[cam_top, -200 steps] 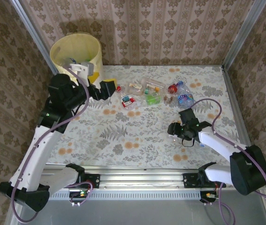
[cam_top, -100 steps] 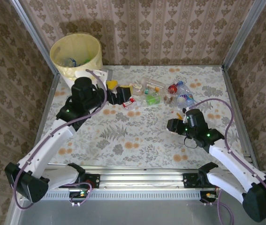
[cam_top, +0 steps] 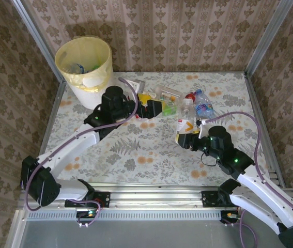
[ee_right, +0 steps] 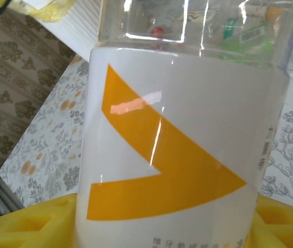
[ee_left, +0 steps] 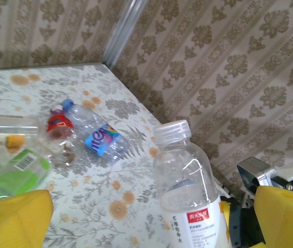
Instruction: Throw the plastic bottles in the bin
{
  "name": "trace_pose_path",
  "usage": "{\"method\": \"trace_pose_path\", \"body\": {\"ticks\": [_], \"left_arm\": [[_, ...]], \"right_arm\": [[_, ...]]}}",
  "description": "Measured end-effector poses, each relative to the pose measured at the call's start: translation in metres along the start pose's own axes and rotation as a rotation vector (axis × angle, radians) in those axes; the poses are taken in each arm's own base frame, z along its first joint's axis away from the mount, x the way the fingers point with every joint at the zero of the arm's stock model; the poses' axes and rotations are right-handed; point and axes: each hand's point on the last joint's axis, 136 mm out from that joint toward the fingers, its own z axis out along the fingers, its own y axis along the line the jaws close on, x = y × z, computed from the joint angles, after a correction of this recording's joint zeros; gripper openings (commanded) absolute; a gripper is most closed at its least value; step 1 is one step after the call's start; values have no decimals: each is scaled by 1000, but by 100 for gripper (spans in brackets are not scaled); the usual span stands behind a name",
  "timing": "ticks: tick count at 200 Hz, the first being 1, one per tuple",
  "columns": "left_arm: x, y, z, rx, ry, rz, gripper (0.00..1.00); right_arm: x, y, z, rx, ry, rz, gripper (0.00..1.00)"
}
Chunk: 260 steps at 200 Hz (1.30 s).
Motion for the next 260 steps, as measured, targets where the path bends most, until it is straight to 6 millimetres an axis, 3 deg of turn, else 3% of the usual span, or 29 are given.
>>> {"method": "trace_pose_path", "body": {"ticks": [86,146,236,260], "left_arm": [[41,-9,45,103,105,-92,97],[71,-15,62,134,189,-130,92],[76,-21,66,162,210,-157,50],[76,-21,66,162,210,-156,45]], "right_arm": [[19,24,12,-45,55,-134,40],[13,28,11,-42,36,-175,40],[14,30,12,-38,36,-186,42],[14,30,12,-38,37,-186,57]]}}
